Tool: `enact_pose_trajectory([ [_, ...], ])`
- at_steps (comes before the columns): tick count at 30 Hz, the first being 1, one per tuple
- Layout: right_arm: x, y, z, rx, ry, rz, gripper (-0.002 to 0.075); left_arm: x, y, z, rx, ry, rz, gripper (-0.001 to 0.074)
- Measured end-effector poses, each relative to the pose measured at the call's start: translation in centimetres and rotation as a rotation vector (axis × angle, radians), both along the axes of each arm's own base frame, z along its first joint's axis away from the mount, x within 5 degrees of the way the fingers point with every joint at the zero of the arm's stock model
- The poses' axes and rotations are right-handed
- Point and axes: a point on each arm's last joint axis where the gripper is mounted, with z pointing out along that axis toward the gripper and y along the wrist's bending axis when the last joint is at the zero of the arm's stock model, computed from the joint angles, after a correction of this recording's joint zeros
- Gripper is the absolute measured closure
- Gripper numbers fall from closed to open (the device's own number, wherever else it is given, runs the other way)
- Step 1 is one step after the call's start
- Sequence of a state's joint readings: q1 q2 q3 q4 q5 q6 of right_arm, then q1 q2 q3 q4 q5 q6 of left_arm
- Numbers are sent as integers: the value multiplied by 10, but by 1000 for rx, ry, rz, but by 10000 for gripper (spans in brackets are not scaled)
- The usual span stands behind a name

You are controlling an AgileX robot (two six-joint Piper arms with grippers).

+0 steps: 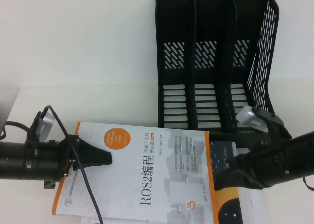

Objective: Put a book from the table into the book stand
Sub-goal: Push book with right arm

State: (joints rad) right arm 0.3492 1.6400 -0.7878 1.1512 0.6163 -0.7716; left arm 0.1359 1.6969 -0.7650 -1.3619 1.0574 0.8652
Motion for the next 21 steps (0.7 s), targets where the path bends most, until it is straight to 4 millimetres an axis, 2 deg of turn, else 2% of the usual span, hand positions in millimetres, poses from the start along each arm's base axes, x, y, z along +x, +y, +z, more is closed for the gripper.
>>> enact_pose_trajectory([
  [8,1,0,-3,-44,76,-50,722,-2,5,0,-6,-17,-13,330],
  [12,1,0,-2,-46,90,-63,722,-6,15,0,-7,-16,-31,351],
  [14,1,0,-3,-47,90,-63,722,-6,21,0,-8,-20,-21,406],
  [16,2,0,-3,-47,92,-67,722,-5,32,1,-19,-25,19,568],
  [17,2,0,-3,-48,93,-67,722,-5,35,2,-33,-26,32,612],
  [18,2,-1,-3,-50,93,-71,722,-5,37,3,-46,-27,43,634],
  [21,2,-1,-3,-49,96,-74,722,-5,39,4,-50,-29,47,633],
])
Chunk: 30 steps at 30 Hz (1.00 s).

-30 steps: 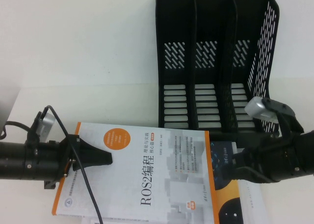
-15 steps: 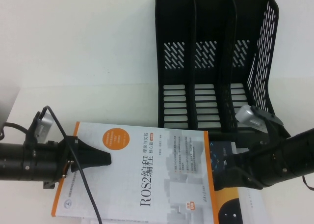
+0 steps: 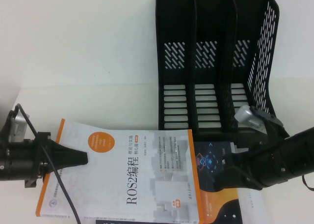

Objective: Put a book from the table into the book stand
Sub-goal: Push book with right arm, then pick up the book with your left arm

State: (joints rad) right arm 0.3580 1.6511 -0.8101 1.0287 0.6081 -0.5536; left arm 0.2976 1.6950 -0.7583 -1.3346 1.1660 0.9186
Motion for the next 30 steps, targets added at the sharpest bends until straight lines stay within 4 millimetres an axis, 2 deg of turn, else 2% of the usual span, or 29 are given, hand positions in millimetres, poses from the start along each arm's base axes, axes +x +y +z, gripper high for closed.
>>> enact_pose_trajectory([
  [10,0,1,-1,-15,4,-9,722,0,1,0,1,21,1,633],
  [16,-3,-6,14,-74,-113,21,722,-3,0,17,-1,15,28,633],
  [18,-7,-13,21,-117,-182,40,722,-5,-1,30,-1,-11,38,633],
  [22,-18,-23,52,-143,-310,53,722,-7,-2,67,13,-90,63,633],
  [27,-45,-34,95,-133,-435,61,722,-9,-6,129,67,-251,91,633],
  [30,-62,-41,115,-120,-504,67,722,-8,-20,165,85,-356,57,633],
])
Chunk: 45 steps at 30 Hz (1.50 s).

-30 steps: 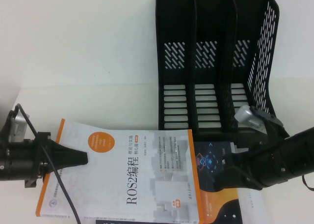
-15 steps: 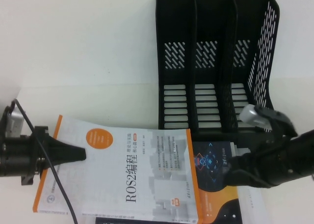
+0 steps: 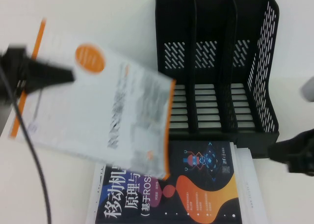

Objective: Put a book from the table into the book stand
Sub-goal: Pick up the book with your left arm, then place the book on the book shelf

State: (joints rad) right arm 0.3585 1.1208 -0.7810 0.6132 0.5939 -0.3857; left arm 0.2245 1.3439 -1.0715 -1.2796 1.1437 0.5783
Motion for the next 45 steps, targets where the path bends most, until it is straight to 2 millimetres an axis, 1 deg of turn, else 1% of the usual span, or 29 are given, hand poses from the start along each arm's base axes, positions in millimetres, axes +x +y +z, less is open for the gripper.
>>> enact_pose_trajectory([
  [3,-16,-6,18,26,-78,2,722,-1,-27,32,12,-59,-68,633],
  [6,-33,-12,33,49,-142,13,722,-2,-55,61,49,-134,-95,633],
  [9,-48,-17,43,47,-190,31,722,-1,-76,87,88,-220,-67,633],
  [11,-59,-22,49,33,-218,37,722,4,-88,99,108,-262,-47,633],
  [15,-80,-34,56,0,-253,16,722,23,-102,117,115,-293,-14,633],
  [19,-100,-47,59,-46,-279,-20,722,45,-104,132,103,-255,54,633],
  [23,-111,-62,57,-129,-265,-97,722,64,-102,137,161,-242,123,633],
  [27,-114,-75,52,-226,-217,-190,722,79,-101,141,196,-240,163,633],
  [30,-114,-82,47,-273,-185,-256,722,86,-101,140,227,-220,167,633],
  [33,-113,-87,40,-305,-152,-320,722,94,-101,135,252,-187,185,633],
  [40,-112,-90,25,-340,-103,-358,722,107,-97,120,329,-139,229,633],
  [45,-111,-90,15,-350,-84,-357,722,112,-98,113,338,-106,230,633],
])
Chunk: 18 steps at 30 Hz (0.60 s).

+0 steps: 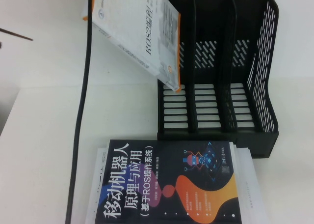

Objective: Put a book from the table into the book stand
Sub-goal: Place the book on the book shelf

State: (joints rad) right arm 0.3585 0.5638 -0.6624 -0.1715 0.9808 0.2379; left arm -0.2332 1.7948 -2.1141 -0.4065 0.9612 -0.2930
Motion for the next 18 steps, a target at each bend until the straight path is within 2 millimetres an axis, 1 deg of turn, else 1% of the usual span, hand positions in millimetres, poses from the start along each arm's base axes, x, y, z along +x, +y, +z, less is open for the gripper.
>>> enact_pose_trajectory([
  [5,1,0,0,9,-15,-3,722,5,-8,-9,-29,37,-27,633],
  [14,5,-1,4,10,-71,-29,722,12,-33,-26,33,41,-57,633],
  [18,6,-1,5,18,-90,-28,722,21,-43,-38,72,37,-42,633],
])
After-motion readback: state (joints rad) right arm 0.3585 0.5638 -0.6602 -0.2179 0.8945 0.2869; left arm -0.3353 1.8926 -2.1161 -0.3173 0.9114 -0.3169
